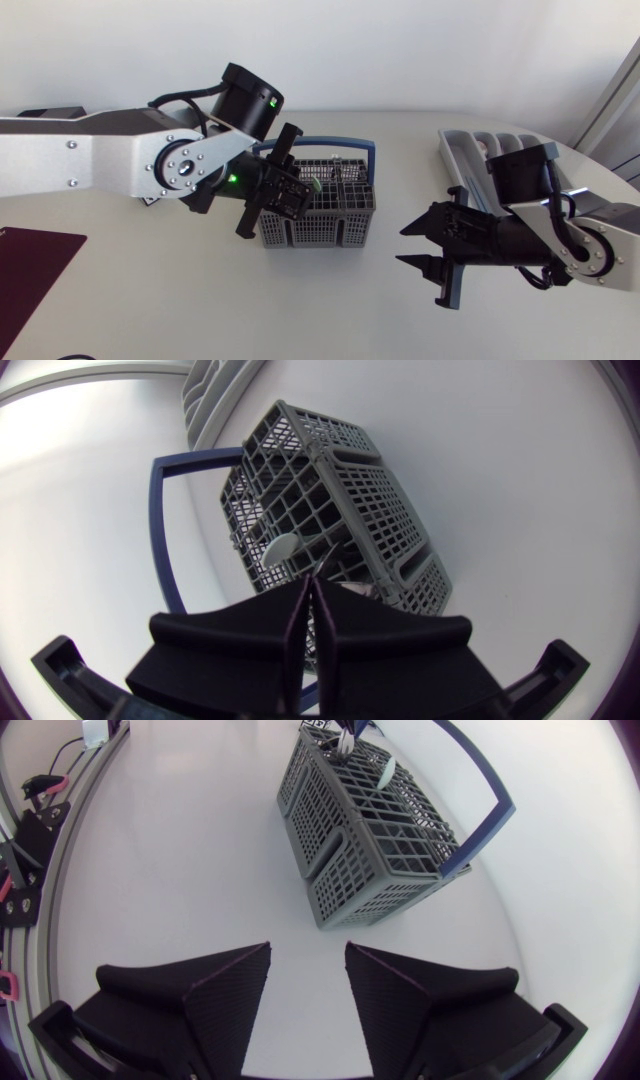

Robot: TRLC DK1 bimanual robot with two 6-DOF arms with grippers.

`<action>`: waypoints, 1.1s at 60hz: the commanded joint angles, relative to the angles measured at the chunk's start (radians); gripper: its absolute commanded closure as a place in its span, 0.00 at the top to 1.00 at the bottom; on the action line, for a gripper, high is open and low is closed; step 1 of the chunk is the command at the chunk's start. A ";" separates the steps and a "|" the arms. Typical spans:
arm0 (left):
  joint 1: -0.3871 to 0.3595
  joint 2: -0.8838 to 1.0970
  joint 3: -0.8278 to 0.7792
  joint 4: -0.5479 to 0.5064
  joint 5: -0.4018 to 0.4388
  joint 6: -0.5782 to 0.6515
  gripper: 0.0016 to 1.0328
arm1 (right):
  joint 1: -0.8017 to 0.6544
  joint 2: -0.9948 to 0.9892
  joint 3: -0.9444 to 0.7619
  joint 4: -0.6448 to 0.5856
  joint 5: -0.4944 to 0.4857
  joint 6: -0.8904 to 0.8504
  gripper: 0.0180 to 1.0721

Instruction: Transfer all utensils from the basket to the drawer tray.

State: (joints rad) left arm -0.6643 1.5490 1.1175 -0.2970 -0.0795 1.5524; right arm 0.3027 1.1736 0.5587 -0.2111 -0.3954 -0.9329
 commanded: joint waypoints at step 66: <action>-0.041 -0.259 0.105 -0.163 0.004 -0.172 0.03 | 0.099 -0.186 -0.059 -0.070 0.070 0.095 0.54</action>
State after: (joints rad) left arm -0.6971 1.3197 1.1873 -0.4381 -0.0795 1.4113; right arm 0.3862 1.0069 0.5278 -0.2657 -0.3363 -0.8665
